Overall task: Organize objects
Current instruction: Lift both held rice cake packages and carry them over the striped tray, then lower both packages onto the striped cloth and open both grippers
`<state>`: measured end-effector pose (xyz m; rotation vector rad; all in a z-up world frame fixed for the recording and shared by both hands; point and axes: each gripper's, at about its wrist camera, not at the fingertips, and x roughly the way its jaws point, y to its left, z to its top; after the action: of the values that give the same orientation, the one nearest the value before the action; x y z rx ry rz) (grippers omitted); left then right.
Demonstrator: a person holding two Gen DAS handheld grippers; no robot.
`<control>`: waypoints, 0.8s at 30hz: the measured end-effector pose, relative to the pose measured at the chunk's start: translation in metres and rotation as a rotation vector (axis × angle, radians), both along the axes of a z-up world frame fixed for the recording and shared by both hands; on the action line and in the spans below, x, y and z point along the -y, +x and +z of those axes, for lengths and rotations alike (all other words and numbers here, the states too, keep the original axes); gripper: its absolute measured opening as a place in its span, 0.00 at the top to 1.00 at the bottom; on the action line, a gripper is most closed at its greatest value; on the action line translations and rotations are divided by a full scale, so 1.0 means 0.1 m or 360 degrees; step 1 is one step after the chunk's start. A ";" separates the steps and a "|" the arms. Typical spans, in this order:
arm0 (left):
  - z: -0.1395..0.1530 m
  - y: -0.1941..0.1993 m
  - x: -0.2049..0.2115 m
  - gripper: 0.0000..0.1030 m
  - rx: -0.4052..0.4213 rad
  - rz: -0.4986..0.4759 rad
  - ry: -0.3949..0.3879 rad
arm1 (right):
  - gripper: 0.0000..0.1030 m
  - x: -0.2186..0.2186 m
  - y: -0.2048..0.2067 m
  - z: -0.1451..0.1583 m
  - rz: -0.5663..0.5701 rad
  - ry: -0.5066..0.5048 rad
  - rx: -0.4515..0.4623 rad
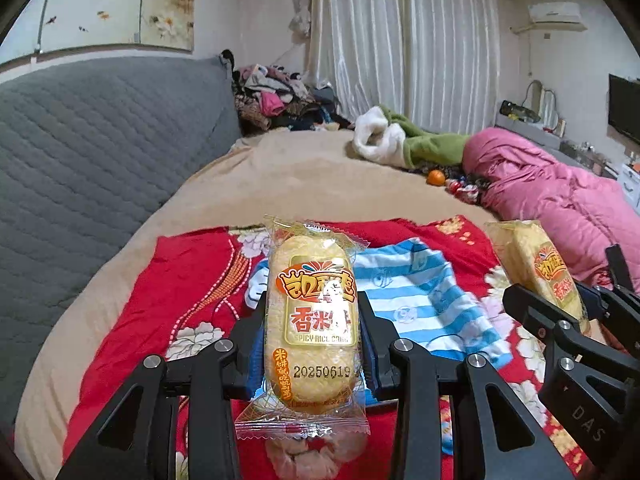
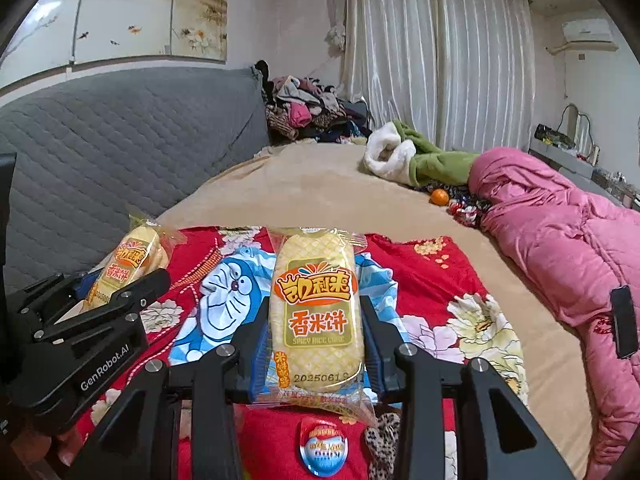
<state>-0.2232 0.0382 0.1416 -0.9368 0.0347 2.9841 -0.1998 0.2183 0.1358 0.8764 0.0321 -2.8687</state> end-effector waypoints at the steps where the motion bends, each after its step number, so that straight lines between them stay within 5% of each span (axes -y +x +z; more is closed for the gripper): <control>1: -0.05 -0.07 -0.01 0.62 0.0010 0.0000 -0.0001 | 0.61 0.01 -0.08 -0.05 0.0005 0.0000 0.0011; 24: -1.06 -1.44 -0.04 0.62 0.0209 0.0085 -0.0038 | 0.61 0.01 -1.39 -0.98 -0.0036 0.0048 0.0269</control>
<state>-0.3670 0.0423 0.0357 -1.1520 0.0448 2.9685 -0.3390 0.2171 0.0376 1.1284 0.0474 -2.8101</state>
